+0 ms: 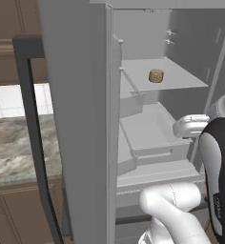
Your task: Retrieve the sausage and cheese from the fridge and place them on the cutting board on the counter.
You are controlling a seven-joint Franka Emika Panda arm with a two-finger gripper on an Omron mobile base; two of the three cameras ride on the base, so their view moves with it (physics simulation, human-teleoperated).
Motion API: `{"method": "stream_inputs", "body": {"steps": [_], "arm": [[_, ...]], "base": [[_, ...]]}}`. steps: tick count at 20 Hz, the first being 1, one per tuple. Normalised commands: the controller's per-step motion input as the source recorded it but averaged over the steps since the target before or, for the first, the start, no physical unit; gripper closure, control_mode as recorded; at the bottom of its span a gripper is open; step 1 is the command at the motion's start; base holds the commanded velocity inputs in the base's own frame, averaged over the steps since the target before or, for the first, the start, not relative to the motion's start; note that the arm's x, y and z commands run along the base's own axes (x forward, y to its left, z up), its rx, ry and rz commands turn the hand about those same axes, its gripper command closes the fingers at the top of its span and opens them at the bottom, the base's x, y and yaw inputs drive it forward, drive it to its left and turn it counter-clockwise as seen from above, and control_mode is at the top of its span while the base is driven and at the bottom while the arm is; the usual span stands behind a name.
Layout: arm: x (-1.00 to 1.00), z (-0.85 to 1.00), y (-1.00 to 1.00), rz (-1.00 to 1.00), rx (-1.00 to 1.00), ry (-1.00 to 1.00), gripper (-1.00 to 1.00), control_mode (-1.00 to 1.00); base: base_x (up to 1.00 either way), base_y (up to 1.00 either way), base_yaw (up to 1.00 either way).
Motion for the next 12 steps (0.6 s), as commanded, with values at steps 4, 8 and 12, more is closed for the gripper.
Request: {"method": "stream_inputs", "body": {"steps": [4,8,12], "arm": [[0.0,0.0,0.0,0.0,0.0,0.0,-1.0,1.0],[-0.12,0.39,-0.12,0.0,-0.04,-0.14,-1.0,-1.0],[0.19,0.46,-0.4,-0.04,0.0,0.0,-1.0,-1.0]], "base": [[0.9,-0.38,0.0],[0.09,-0.07,0.0],[0.0,0.0,0.0]]}}
